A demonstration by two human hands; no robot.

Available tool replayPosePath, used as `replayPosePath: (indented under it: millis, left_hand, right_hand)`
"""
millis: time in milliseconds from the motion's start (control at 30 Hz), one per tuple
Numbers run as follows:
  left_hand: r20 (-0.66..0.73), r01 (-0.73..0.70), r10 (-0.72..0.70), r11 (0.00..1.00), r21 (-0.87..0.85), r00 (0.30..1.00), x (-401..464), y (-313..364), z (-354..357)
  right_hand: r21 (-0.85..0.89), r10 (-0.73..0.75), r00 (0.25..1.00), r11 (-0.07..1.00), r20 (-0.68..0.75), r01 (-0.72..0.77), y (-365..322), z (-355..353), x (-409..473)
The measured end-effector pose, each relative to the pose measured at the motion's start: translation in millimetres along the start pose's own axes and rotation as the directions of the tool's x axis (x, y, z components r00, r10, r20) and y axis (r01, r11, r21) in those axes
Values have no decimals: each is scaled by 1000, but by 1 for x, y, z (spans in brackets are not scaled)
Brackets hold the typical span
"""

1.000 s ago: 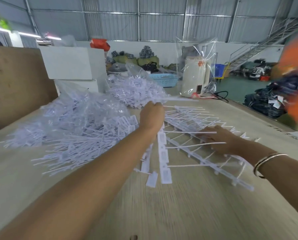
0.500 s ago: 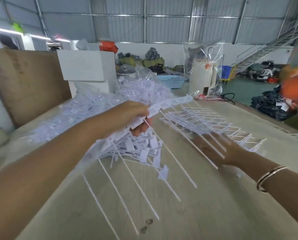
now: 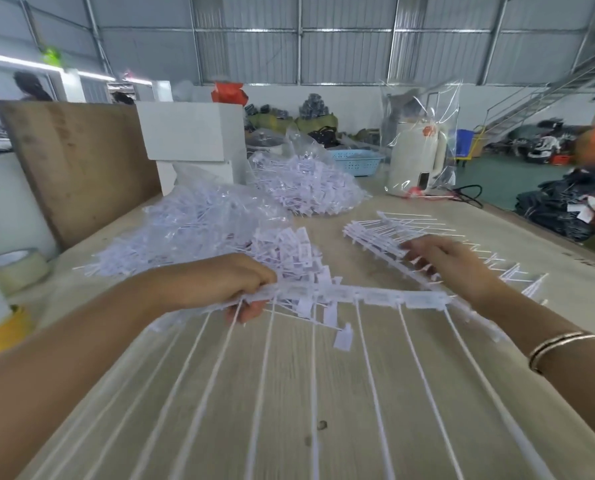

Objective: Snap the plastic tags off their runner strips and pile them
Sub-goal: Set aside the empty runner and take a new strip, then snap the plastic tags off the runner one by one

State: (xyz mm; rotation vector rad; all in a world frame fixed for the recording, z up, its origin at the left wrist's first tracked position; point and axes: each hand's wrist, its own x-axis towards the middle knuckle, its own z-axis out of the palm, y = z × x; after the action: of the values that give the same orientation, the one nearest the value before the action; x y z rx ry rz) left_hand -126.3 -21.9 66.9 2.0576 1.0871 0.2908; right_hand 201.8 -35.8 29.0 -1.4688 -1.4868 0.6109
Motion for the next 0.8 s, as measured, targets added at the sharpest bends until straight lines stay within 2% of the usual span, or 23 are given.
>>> replayPosePath:
  millis: [33, 100, 167, 200, 267, 333, 400, 467, 533, 567, 633, 700, 800]
  left_hand:
    - [7, 12, -13, 1000, 8, 1000, -2, 1, 4]
    - [6, 6, -7, 997, 73, 1000, -8, 2, 11]
    - [17, -39, 36, 981, 188, 999, -15, -2, 13]
    - [22, -44, 40, 973, 226, 999, -18, -5, 13]
    - [15, -18, 15, 968, 251, 1000, -25, -12, 12]
    - [-5, 6, -5, 963, 271, 1000, -27, -17, 10]
    - [-20, 37, -32, 944, 329, 999, -27, -17, 9]
    - [-47, 71, -55, 886, 458, 997, -26, -12, 11]
    - [-109, 64, -1, 817, 574, 994, -22, -1, 18]
    - [-126, 34, 48, 814, 580, 991, -20, 5, 25]
    - [-124, -33, 127, 817, 576, 984, -11, 16, 43]
    - [-119, -52, 154, 796, 603, 981, 2, 19, 59]
    - [-170, -44, 170, 821, 569, 971, 21, 12, 66]
  right_hand:
    - [65, -11, 990, 998, 144, 2, -6, 8, -8]
    - [110, -24, 902, 994, 431, -26, -19, 26, -20]
    - [30, 5, 773, 999, 635, -31, -24, 40, -25]
    - [-35, 20, 732, 999, 682, 4, -25, 44, -26]
    - [-131, 37, 705, 988, 708, 80, -23, 46, -27]
    - [-152, 51, 678, 984, 733, 90, -21, 46, -28]
    - [-115, 35, 658, 990, 752, 78, -22, 47, -30]
    - [-48, 11, 652, 998, 759, 39, -26, 51, -31]
    - [5, 1, 641, 1000, 767, -7, -30, 57, -31]
    - [4, -1, 642, 1000, 767, -3, -32, 61, -31]
    - [-23, -8, 670, 999, 742, 37, -36, 69, -30]
    - [-15, -26, 734, 999, 679, 49, -37, 76, -30]
    - [113, -54, 829, 993, 557, -12, -29, 81, -31]
